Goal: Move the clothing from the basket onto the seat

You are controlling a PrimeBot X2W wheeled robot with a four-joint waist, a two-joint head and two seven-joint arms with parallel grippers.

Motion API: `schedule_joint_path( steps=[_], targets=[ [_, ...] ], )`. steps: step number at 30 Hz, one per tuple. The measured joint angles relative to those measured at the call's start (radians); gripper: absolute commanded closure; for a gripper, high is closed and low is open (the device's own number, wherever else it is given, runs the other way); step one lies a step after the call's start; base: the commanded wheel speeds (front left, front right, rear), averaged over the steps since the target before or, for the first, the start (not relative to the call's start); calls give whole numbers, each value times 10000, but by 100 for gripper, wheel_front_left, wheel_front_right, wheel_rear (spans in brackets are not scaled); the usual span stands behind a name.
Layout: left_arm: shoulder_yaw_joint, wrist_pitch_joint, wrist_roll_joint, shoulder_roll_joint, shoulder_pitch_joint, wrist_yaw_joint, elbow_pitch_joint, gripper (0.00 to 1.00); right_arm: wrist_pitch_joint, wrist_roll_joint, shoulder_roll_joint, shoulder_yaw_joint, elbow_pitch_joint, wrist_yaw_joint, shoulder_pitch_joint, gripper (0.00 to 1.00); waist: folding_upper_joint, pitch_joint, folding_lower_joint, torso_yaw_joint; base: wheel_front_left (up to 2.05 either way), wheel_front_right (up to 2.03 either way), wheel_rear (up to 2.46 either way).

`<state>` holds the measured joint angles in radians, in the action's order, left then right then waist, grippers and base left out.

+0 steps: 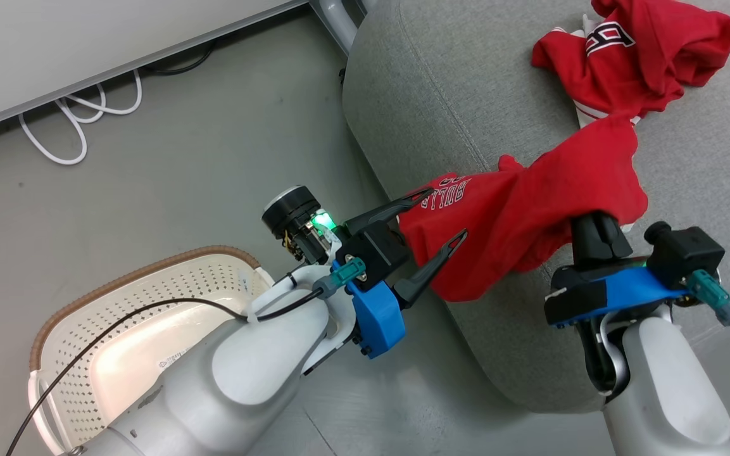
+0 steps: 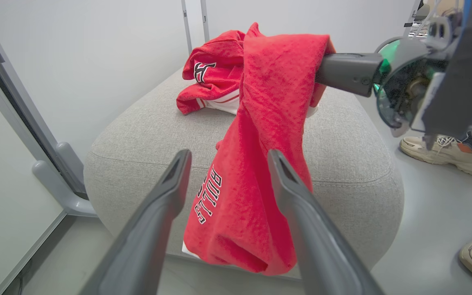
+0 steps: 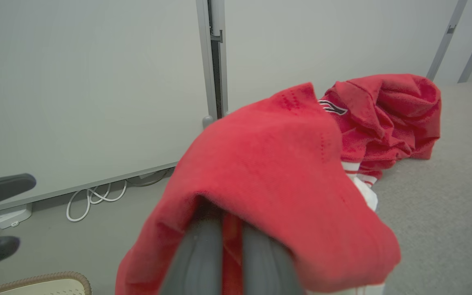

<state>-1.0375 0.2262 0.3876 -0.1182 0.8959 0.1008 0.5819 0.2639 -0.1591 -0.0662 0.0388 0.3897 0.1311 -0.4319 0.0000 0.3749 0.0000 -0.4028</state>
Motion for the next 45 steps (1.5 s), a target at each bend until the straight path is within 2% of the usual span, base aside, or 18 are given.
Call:
schedule_joint_path(
  steps=[5,14,18,23,28,32,38,45],
  targets=[
    [-2,-2,33,-40,95,-10,-46,0,0,67,-155,132,-176,0,-457,100,0,133,0,110,0,0,0],
    [15,-174,0,-305,496,-104,-324,0,-2,63,-1290,-94,-966,0,-2388,100,0,804,0,320,0,0,0],
    [15,-330,-48,-479,750,-115,-527,0,0,-84,-1981,-790,-1289,0,-3500,100,0,1320,0,423,0,0,0],
    [17,-612,-207,-767,1178,-144,-934,0,0,-819,-2777,-2276,-1354,0,-4687,100,0,2122,0,533,0,0,0],
    [86,-974,-314,-1195,1578,-232,-1430,0,0,-1139,-3900,-3260,-972,0,-5532,100,0,2999,1,548,0,0,0],
    [134,-1244,-389,-1496,1785,-291,-1831,0,0,-1141,-4385,-3862,-334,0,-5715,100,0,3665,1,473,0,0,0],
    [146,-1572,-476,-1860,1943,-376,-2357,0,2,-522,-4838,-4368,541,0,-5683,100,0,4451,1,319,0,0,0],
    [121,-1814,-487,-2128,2042,-454,-2771,0,2,115,-4429,-4558,1561,0,-5478,100,0,4873,1,225,0,0,0]
  ],
)
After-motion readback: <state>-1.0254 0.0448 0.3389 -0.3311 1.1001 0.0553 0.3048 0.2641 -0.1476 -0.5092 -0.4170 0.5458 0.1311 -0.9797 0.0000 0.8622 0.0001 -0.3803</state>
